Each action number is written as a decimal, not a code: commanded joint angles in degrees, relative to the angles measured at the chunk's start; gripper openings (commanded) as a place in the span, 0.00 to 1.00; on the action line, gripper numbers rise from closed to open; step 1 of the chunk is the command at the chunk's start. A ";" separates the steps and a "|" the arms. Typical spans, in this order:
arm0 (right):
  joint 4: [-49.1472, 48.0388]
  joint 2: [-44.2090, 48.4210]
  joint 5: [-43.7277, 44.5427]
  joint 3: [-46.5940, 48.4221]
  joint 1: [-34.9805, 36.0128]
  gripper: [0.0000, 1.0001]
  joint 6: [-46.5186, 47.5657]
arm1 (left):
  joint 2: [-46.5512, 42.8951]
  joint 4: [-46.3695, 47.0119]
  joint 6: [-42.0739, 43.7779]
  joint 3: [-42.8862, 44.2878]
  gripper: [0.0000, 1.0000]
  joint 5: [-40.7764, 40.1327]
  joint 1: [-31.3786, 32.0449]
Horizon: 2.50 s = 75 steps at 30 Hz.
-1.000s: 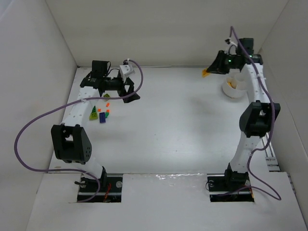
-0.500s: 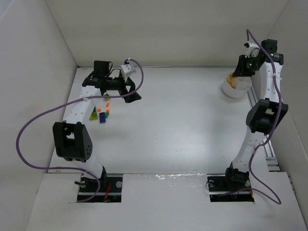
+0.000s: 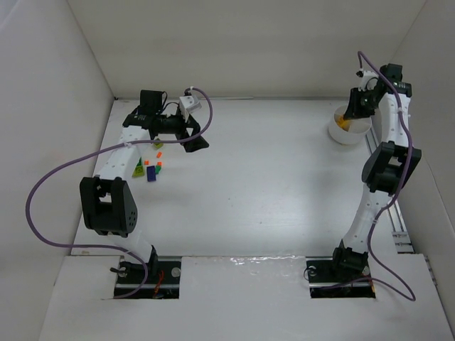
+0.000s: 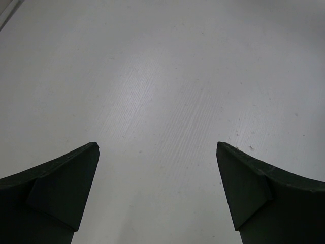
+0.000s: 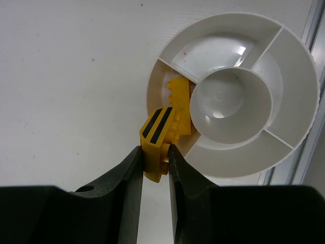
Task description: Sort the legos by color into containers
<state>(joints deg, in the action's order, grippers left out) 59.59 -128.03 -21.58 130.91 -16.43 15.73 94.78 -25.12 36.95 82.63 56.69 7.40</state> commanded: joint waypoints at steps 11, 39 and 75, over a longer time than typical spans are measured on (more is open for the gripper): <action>-6.42 0.67 3.65 0.66 1.83 0.27 0.80 | 0.75 -0.10 -0.47 3.15 1.00 1.41 0.07; -13.02 16.92 -3.28 -15.25 -4.14 0.42 -2.29 | -4.86 14.58 -24.47 -4.23 1.00 -0.26 -16.35; -11.43 19.48 -25.09 -27.11 18.80 0.49 -14.41 | 17.97 5.69 18.33 4.11 0.68 -13.44 -21.55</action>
<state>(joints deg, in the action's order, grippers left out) 50.26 -108.42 -44.18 102.28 1.58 2.81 112.31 -21.56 51.81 82.78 40.01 -14.20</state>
